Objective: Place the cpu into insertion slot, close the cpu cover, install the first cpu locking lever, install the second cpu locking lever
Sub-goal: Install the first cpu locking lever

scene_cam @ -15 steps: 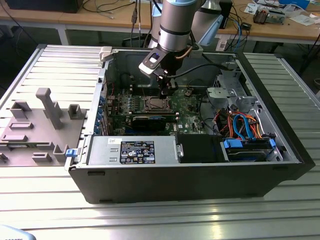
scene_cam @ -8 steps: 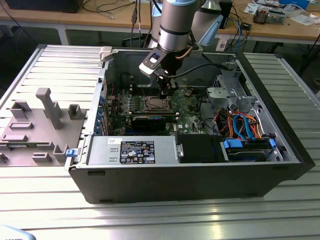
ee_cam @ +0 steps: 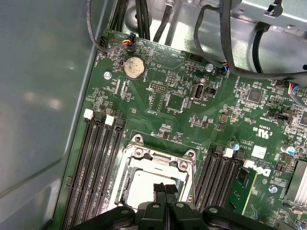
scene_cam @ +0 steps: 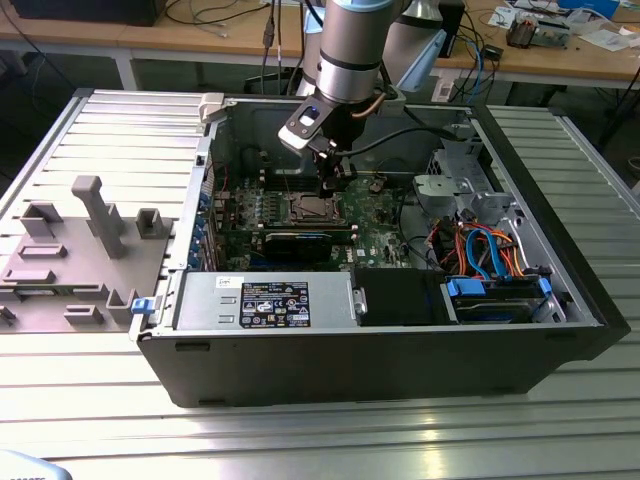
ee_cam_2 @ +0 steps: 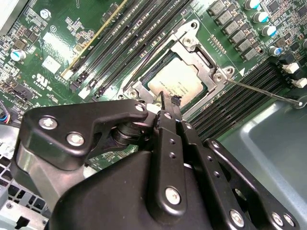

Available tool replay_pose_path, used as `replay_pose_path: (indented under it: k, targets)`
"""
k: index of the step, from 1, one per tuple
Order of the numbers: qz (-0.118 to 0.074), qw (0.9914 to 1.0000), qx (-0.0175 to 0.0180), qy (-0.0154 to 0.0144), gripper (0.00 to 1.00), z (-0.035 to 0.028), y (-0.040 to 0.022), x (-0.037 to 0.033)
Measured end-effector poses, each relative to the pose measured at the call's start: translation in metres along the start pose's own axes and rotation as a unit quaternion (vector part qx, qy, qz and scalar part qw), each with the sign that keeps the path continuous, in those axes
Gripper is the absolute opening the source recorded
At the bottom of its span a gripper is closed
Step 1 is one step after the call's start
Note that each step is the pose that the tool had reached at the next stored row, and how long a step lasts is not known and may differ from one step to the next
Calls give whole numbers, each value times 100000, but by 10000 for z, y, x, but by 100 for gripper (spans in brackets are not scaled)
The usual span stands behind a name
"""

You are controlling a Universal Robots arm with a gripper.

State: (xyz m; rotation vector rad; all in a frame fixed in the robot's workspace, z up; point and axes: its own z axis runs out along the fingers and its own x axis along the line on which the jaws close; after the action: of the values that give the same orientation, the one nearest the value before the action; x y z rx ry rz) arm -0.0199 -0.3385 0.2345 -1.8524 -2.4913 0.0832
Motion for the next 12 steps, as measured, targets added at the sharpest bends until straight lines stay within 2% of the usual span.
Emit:
replay_pose_path:
  k: [5, 12]
  targets:
    - [-899, 99996, -4, -60, 11, 0, 0, 0]
    - [-1153, 99993, -2, -75, 11, 1, 0, 0]
